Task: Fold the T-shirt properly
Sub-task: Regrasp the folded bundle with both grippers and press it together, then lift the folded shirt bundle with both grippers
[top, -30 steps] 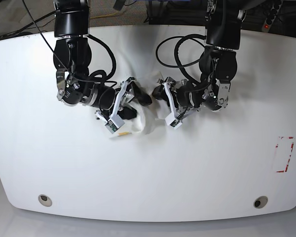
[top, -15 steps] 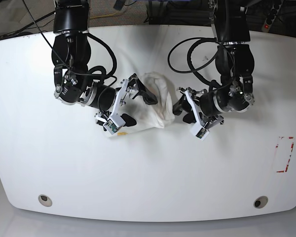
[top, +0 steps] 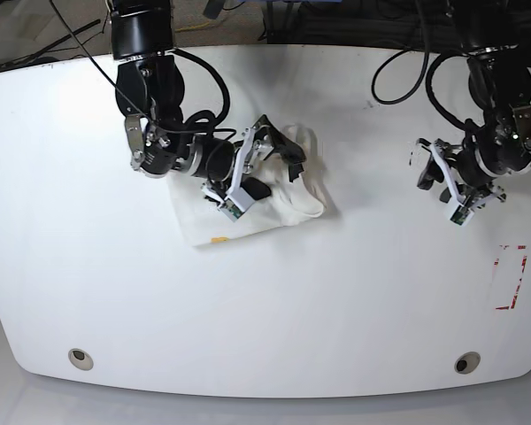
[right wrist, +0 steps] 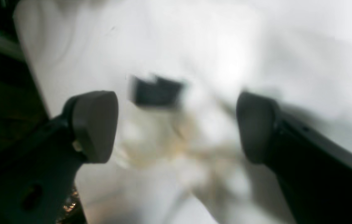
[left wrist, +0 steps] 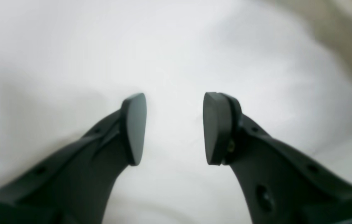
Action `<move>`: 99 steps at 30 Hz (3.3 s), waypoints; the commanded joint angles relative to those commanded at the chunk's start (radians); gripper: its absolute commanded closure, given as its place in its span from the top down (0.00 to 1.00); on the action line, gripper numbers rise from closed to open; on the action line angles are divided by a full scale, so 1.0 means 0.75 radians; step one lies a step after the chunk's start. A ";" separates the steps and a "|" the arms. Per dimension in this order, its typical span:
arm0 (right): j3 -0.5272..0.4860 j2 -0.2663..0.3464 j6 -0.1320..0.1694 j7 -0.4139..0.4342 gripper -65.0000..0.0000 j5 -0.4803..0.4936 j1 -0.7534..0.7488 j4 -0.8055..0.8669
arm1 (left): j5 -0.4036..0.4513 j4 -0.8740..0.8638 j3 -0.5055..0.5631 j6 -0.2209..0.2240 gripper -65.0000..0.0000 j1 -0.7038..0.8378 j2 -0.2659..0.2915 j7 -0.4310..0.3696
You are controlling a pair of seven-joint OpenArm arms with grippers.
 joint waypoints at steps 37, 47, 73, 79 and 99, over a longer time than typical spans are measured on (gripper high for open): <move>0.196 0.299 -0.048 0.248 0.38 -0.323 0.513 -0.712 | 0.170 -0.309 0.818 0.000 0.41 -0.260 0.438 -0.002; 0.194 0.262 -0.044 0.276 0.38 -0.481 0.278 -0.466 | 0.168 -0.252 0.804 0.000 0.41 -0.305 0.282 -0.002; -0.155 -0.182 -0.154 -0.055 0.38 -0.477 -0.076 0.119 | 0.180 0.002 0.597 0.183 0.42 -0.286 0.237 0.004; -0.006 -0.151 -0.142 -0.055 0.38 -0.473 -0.076 0.176 | 0.180 0.029 0.597 0.349 0.50 -0.203 0.276 -0.002; 0.317 -0.027 -0.048 -0.057 0.38 -0.473 -0.102 0.184 | 0.178 -0.317 0.597 0.658 0.74 0.033 0.217 -0.372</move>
